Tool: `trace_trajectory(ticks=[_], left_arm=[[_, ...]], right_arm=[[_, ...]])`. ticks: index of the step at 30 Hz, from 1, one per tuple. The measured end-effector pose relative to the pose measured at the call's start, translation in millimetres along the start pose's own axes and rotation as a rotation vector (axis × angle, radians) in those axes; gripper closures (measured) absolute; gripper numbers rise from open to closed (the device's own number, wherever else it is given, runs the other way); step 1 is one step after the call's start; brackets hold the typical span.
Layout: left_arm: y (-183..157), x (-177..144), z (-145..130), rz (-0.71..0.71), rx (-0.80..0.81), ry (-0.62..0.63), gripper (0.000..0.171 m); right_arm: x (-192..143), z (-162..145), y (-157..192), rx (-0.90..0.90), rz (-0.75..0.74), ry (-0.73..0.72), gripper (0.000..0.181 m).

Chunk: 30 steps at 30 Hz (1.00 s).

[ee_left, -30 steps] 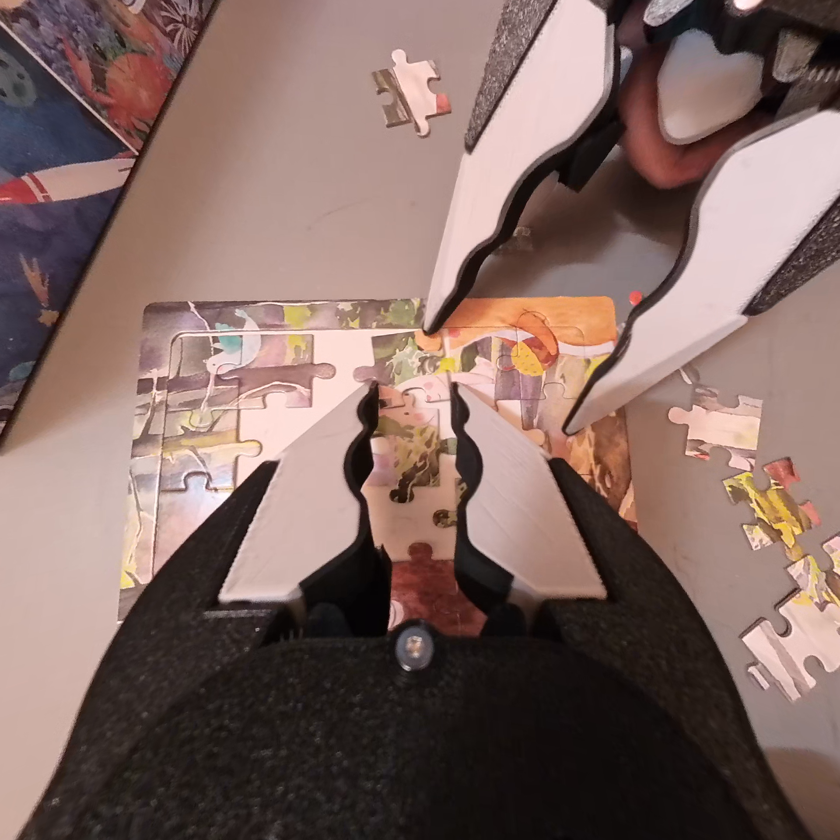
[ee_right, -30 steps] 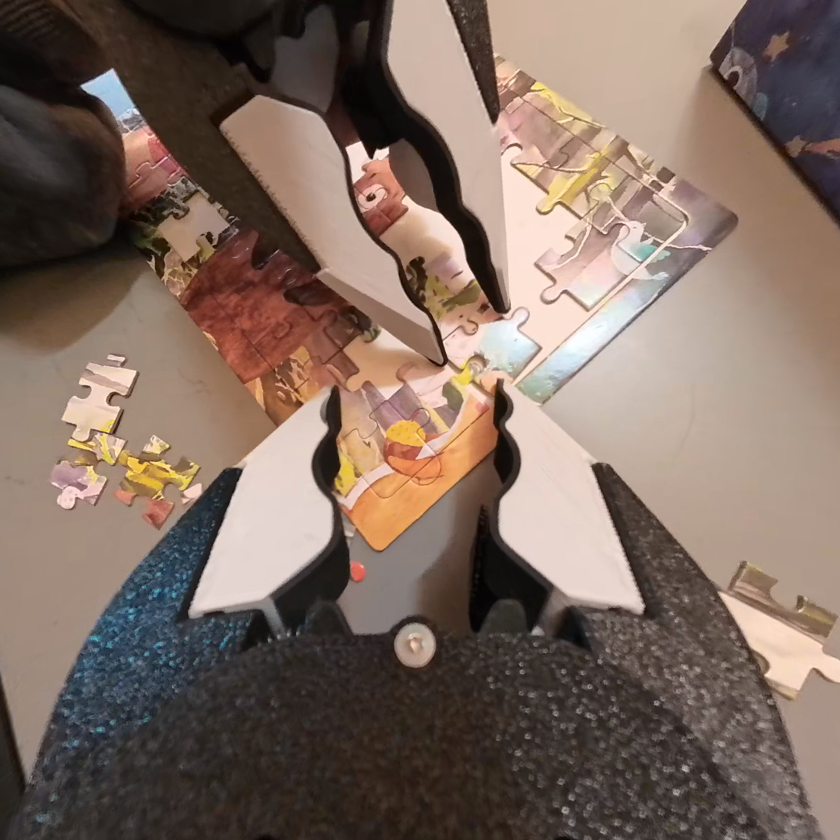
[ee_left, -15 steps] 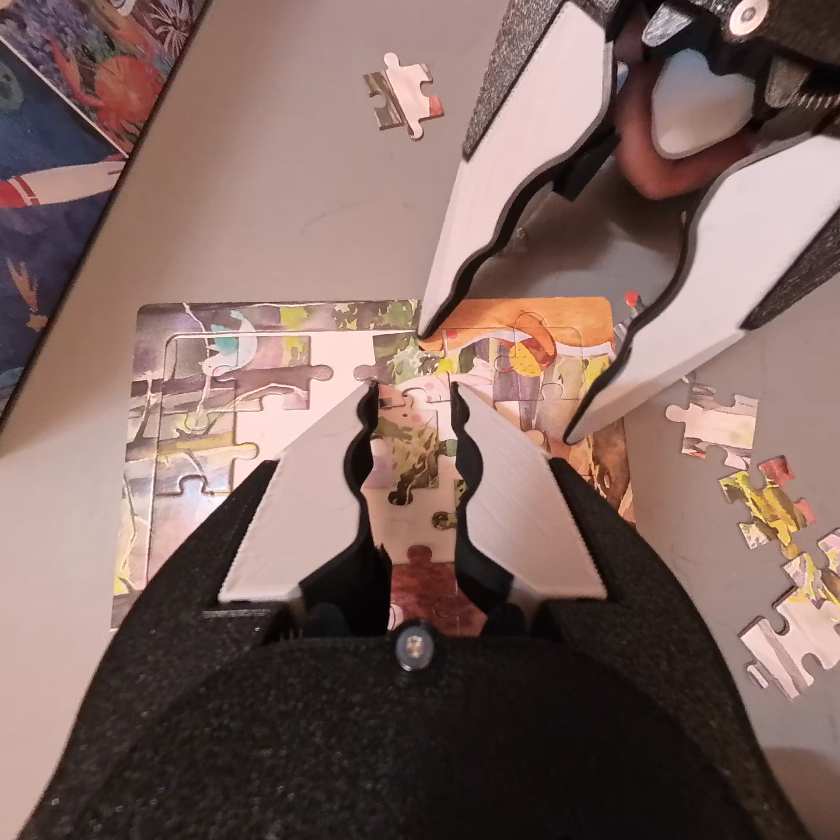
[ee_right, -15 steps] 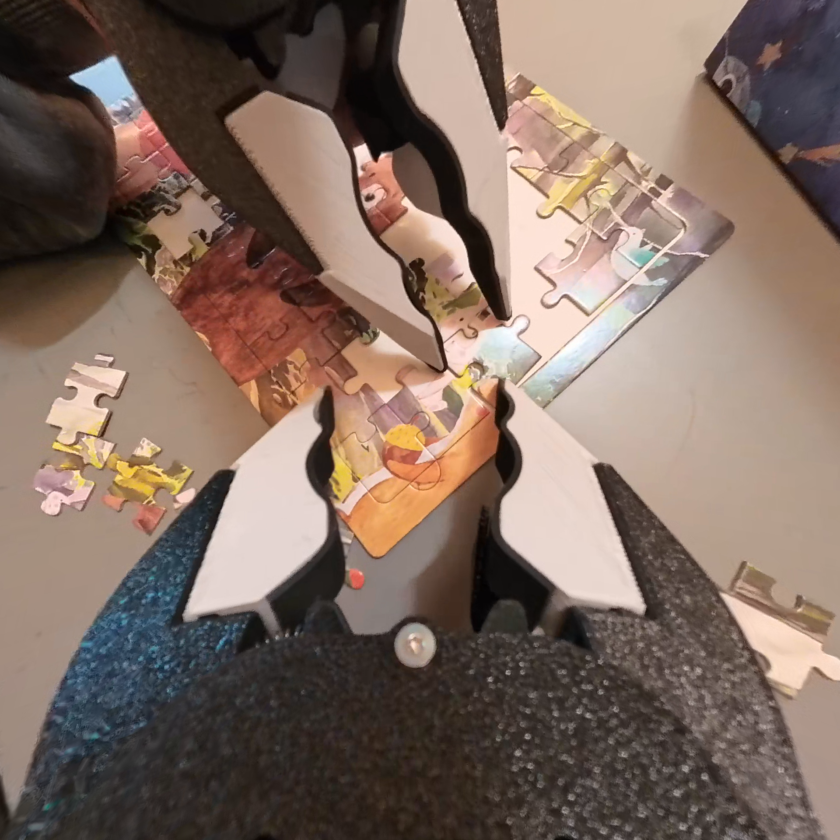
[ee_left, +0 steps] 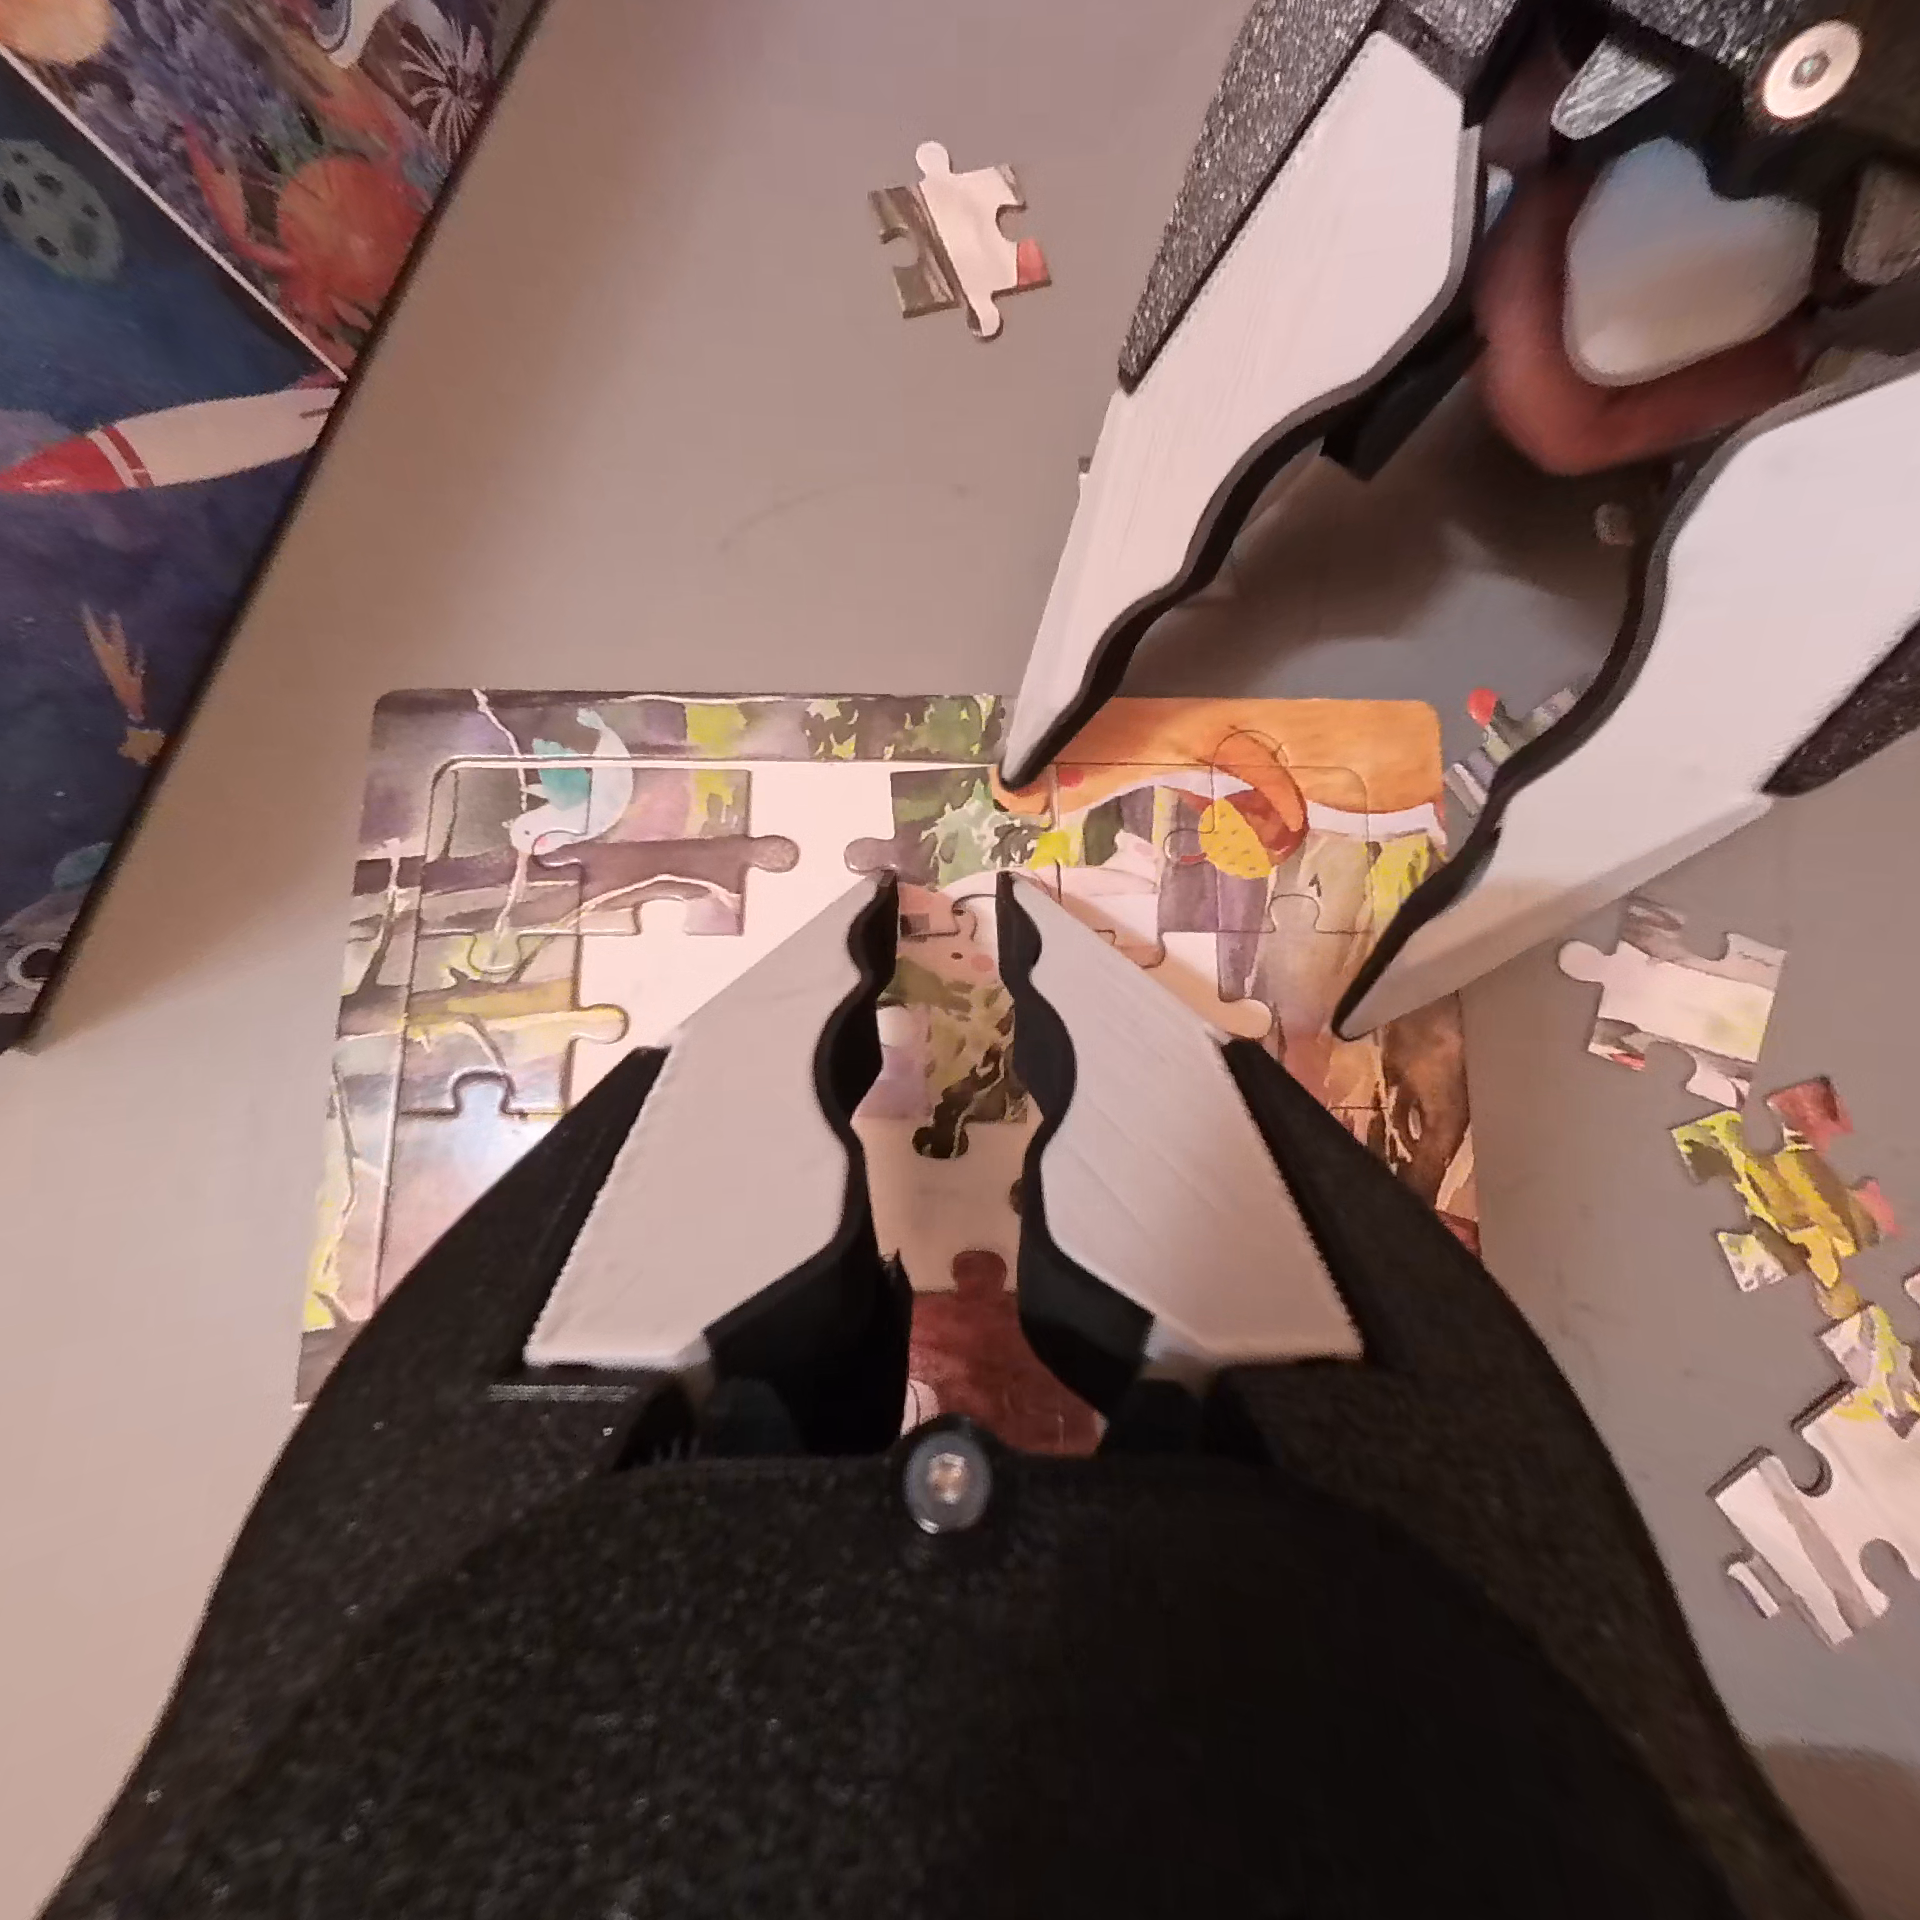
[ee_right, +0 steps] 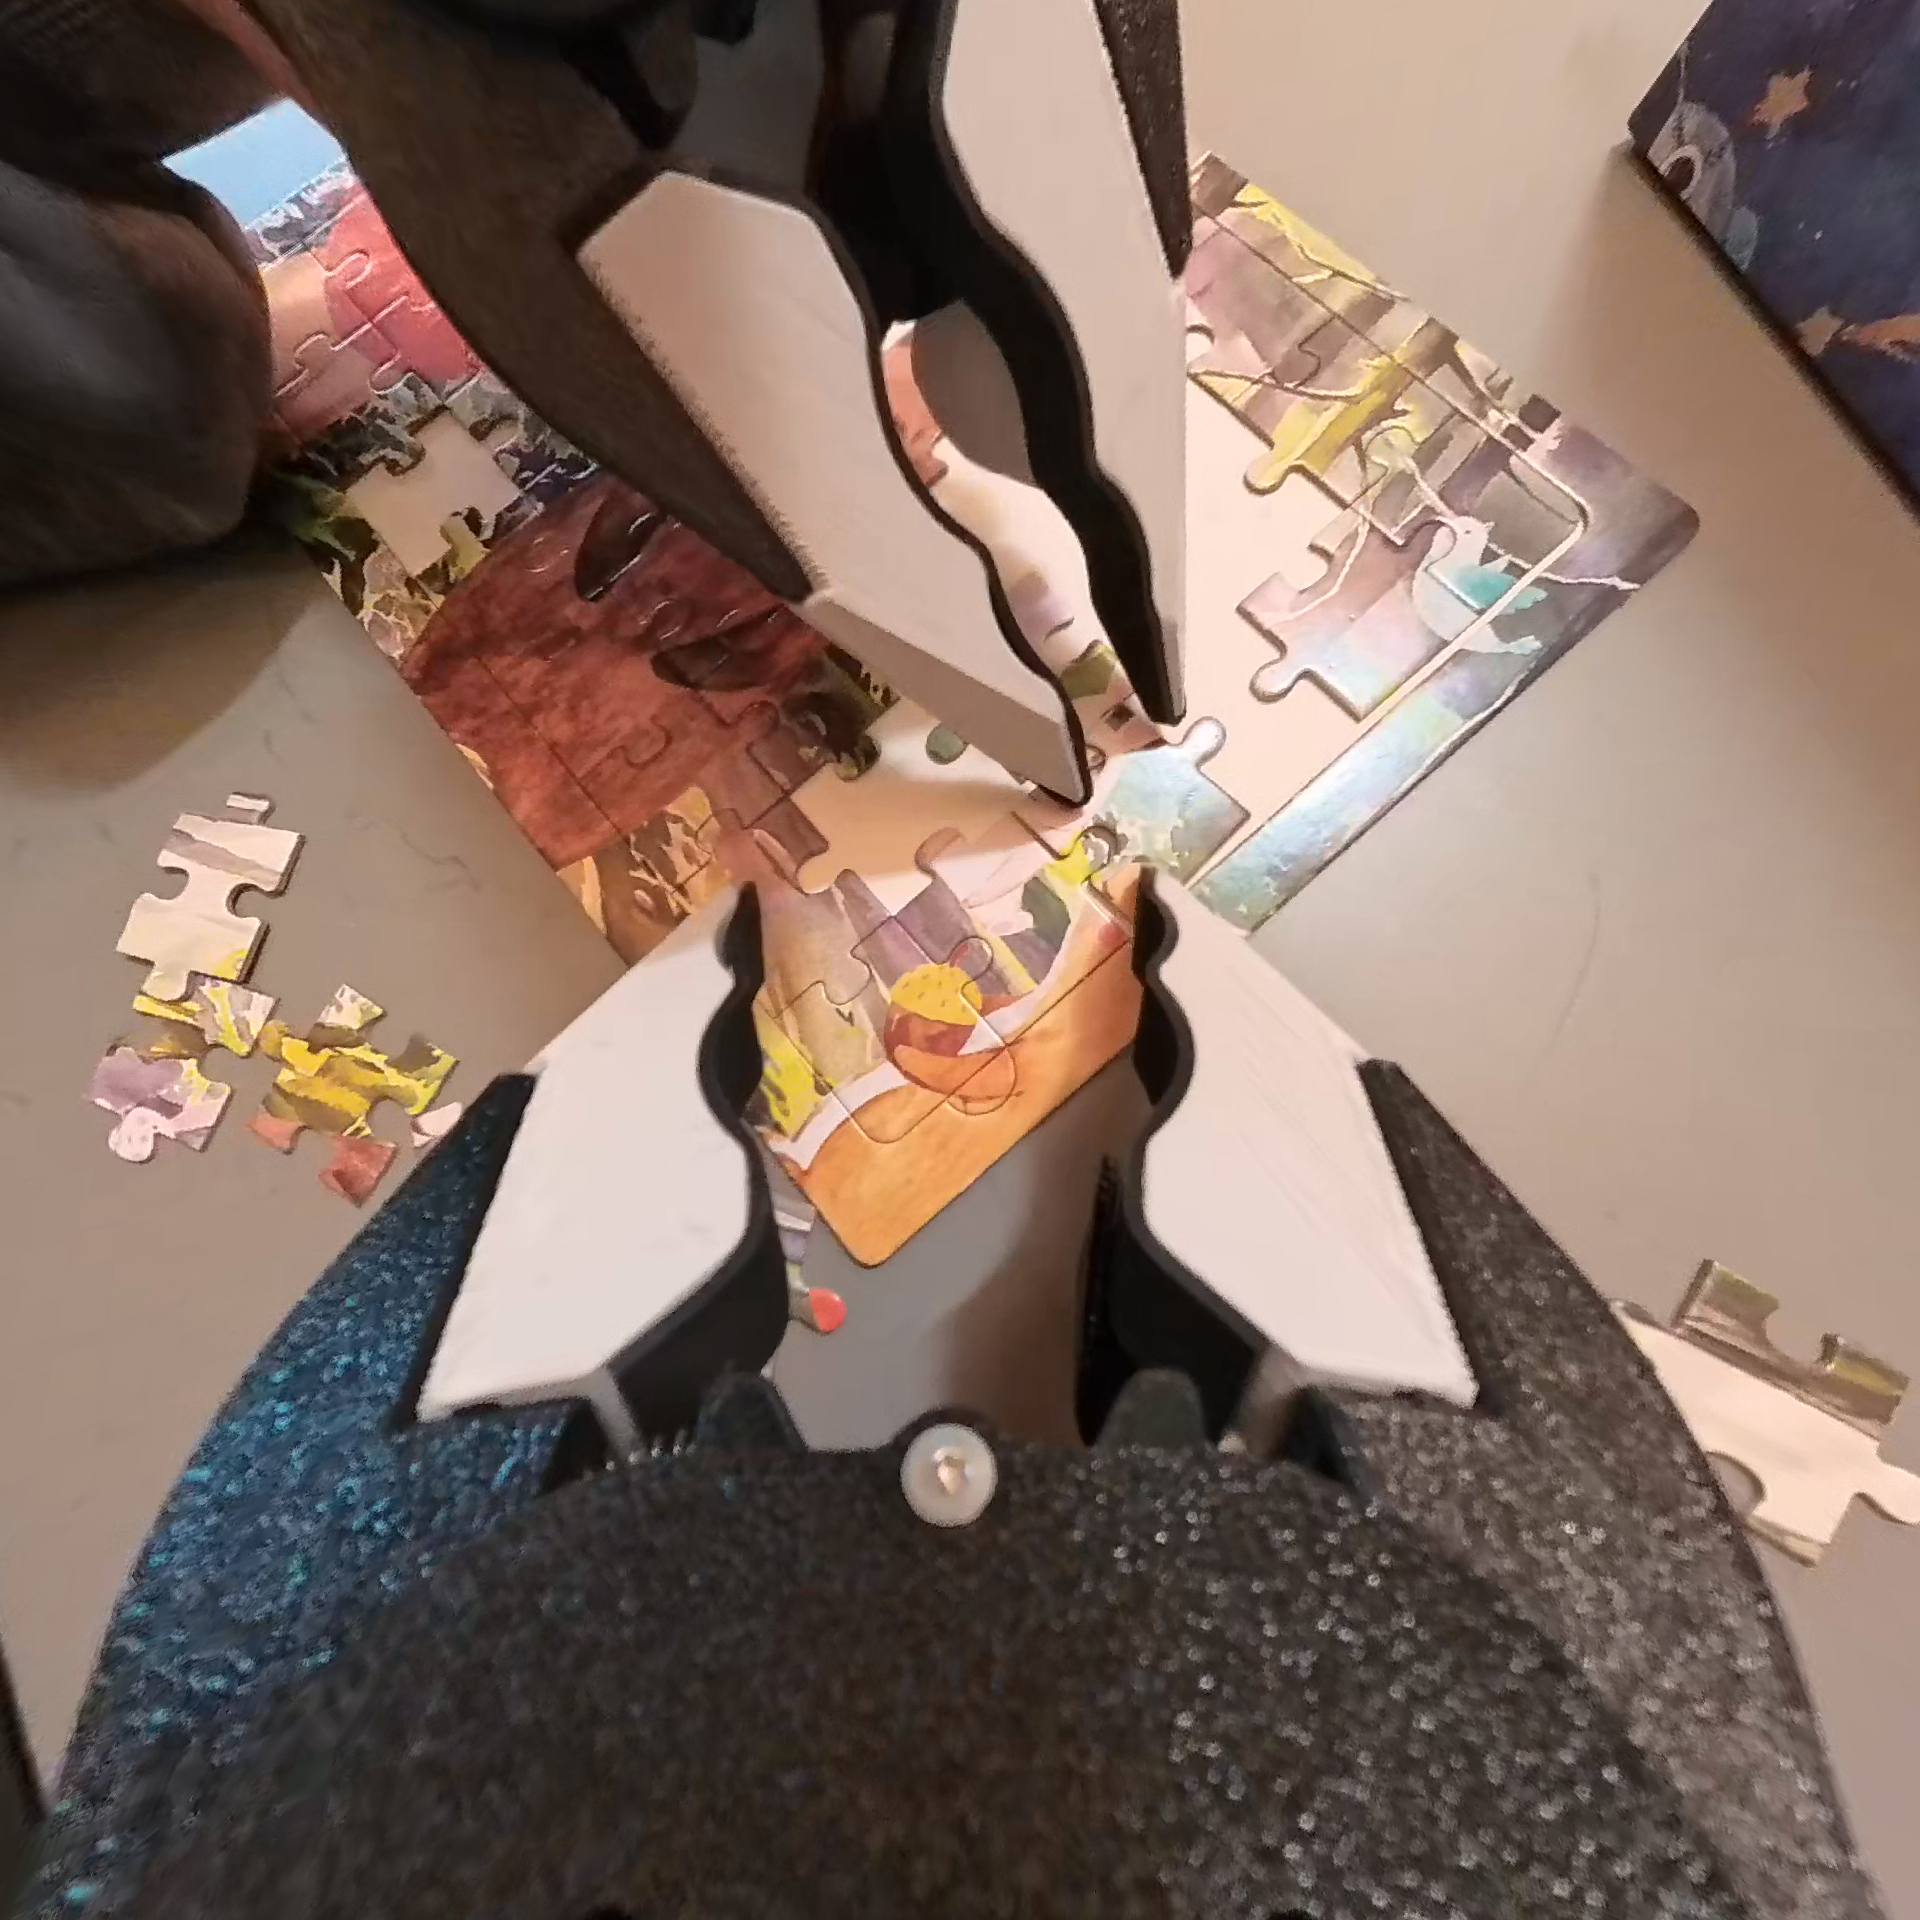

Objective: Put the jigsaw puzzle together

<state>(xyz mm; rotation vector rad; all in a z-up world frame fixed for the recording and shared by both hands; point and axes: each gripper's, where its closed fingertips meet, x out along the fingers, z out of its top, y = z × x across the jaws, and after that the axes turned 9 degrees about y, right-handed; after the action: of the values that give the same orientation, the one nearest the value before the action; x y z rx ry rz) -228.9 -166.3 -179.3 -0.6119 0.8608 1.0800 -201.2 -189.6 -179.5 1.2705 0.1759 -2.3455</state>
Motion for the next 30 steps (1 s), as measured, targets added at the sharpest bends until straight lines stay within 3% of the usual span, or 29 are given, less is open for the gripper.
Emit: trace_trajectory(ticks=[13,20,25,30], left_arm=[[8.8,-4.1,-4.8,0.053,0.0,0.021,0.154],[4.0,-18.1,-21.2,-0.001,-0.02,0.059,0.144],[2.7,-15.3,-28.3,-0.017,-0.029,0.09,0.141],[-0.3,-17.8,-32.5,-0.033,-0.033,0.107,0.144]], right_arm=[[-0.3,-1.2,-0.6,0.002,-0.008,0.003,0.113],[-1.4,-0.5,-0.1,0.014,0.006,0.003,0.113],[-9.3,17.3,2.7,-0.024,-0.014,-0.052,0.137],[-7.0,22.5,-16.6,0.065,-0.063,-0.04,0.167]])
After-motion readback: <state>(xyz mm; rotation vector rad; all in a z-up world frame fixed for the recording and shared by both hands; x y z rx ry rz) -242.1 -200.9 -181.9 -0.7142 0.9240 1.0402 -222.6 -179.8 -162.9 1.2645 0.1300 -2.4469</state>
